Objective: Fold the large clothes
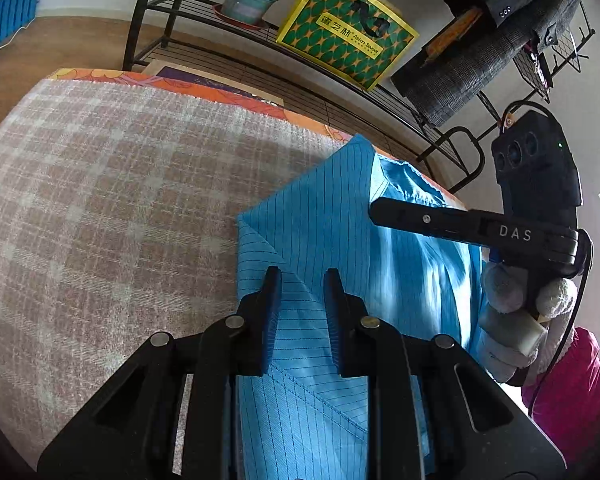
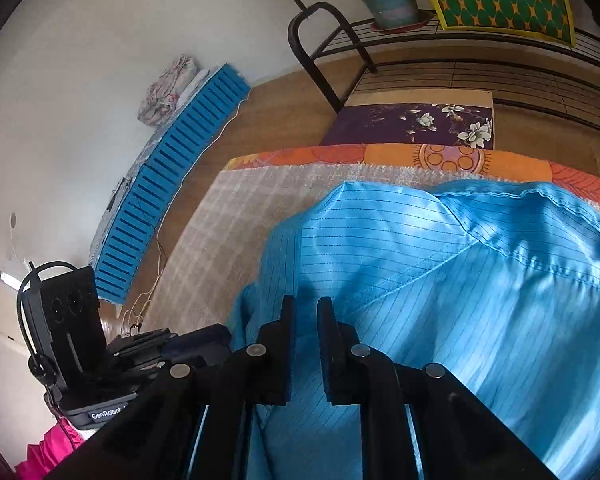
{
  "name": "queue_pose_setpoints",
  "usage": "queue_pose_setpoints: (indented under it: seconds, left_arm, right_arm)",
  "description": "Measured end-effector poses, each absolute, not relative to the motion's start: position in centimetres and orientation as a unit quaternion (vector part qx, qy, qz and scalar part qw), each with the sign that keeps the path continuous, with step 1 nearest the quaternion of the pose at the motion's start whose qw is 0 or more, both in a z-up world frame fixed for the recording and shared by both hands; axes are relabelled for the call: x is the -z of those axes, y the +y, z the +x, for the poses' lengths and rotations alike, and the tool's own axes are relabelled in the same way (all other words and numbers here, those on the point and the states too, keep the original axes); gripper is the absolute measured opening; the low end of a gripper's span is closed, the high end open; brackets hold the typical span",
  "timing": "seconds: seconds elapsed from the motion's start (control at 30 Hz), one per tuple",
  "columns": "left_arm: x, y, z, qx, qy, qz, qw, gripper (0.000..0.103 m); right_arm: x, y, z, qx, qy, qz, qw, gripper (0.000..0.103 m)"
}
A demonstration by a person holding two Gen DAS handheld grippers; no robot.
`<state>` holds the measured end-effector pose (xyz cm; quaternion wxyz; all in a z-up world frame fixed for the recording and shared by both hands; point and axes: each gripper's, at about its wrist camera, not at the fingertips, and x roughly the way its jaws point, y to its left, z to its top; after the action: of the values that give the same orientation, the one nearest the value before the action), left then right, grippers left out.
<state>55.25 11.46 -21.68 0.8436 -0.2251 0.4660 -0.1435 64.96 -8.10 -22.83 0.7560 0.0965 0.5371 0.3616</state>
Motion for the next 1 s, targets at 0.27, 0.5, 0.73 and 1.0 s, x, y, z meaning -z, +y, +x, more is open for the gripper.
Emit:
queue_pose_setpoints:
  seconds: [0.27,0.5,0.73,1.0]
  left_arm:
    - [23.1,10.1,55.5,0.142,0.463,-0.18,0.856,0.02]
    - [20.2,10.5,56.7,0.158,0.462,-0.177,0.855,0.051]
    - [18.8,9.1,62.0,0.192,0.488,-0.222,0.822,0.058]
    - [21.6,6.9,66.1,0.17,0.533,-0.23,0.796,0.058]
  right_arm:
    - [25.4,-8.9,69.8,-0.282,0.539,0.174,0.774,0.008]
    - [18.3,-15.2,67.3,-0.323,0.484,0.2,0.788,0.036]
    - [16.2,-27.0,64.0,-0.238,0.479,0.152,0.831,0.045]
    - [21.1,-31.8,65.8,-0.207,0.515,0.196,0.808,0.046]
